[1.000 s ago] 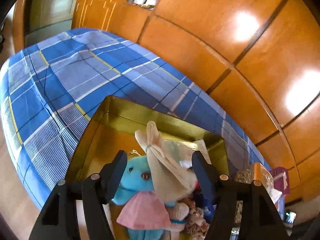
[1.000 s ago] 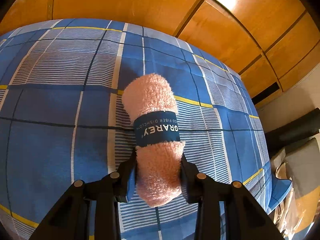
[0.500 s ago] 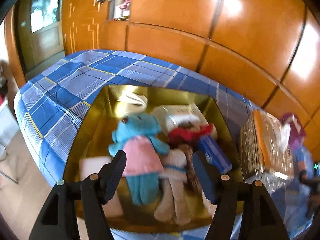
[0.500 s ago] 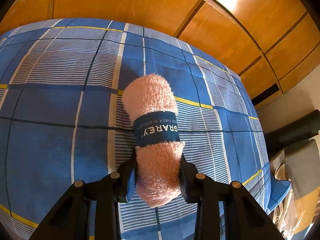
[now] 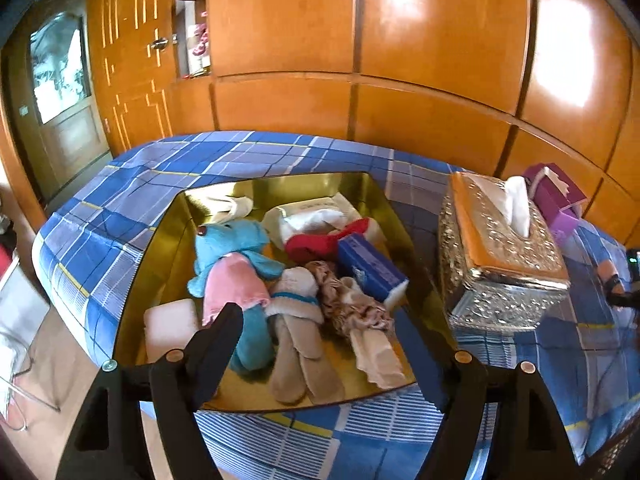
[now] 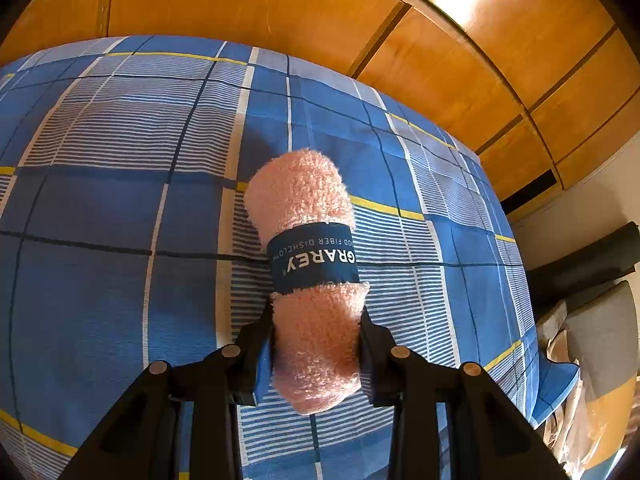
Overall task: Organize soft objects
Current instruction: 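Carry the pink towel into the gold tray and release with the right gripper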
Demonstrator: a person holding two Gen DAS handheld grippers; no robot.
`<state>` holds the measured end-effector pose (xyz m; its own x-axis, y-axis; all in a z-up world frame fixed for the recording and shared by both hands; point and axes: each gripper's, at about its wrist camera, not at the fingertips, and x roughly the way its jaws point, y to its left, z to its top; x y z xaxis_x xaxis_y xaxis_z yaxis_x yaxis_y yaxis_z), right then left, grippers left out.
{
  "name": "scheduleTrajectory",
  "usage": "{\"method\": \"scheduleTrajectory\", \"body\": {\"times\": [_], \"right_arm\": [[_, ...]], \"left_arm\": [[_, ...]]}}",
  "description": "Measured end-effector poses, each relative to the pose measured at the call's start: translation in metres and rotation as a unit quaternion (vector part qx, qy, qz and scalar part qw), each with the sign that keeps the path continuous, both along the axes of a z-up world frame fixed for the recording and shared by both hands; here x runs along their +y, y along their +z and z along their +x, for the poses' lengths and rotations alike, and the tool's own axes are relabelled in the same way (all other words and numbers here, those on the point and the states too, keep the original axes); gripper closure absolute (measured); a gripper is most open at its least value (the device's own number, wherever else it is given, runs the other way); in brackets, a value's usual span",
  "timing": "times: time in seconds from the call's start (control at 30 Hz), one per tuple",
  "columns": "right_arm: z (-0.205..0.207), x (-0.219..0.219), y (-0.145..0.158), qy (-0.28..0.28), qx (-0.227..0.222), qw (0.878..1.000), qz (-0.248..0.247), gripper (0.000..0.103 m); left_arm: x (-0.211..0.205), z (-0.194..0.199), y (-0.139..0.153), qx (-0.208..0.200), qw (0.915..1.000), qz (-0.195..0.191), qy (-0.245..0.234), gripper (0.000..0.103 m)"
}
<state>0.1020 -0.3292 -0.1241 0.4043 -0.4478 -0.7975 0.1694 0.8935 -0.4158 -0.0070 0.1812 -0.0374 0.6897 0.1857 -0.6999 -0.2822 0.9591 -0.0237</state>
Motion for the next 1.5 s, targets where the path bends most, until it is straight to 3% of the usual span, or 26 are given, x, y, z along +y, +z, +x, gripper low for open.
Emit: {"method": "scheduleTrajectory", "body": {"times": [0.4,0.57,0.9,1.27,1.5], "right_arm": [[0.000,-0.004,0.003,-0.015,0.001,0.999,0.040,0.070],[-0.002,-0.003,0.009,-0.026,0.013,0.995,0.092,0.071],[-0.017,0.045,0.010,0.013,0.036,0.989,0.145,0.071],[-0.012,0.070,0.015,0.008,0.037,0.982,0.185,0.071],[-0.001,0.096,0.058,0.047,-0.007,0.979,0.197,0.071]], "left_arm": [[-0.016,0.000,0.000,0.000,0.9995,0.010,-0.031,0.024],[-0.017,-0.002,-0.002,0.001,0.9993,0.002,-0.038,0.024],[-0.018,-0.007,-0.005,0.001,0.9986,-0.006,-0.053,0.024],[-0.014,-0.014,-0.006,-0.002,0.9983,-0.006,-0.058,0.024],[-0.014,-0.015,-0.010,0.002,0.9982,-0.011,-0.059,0.024]]}}
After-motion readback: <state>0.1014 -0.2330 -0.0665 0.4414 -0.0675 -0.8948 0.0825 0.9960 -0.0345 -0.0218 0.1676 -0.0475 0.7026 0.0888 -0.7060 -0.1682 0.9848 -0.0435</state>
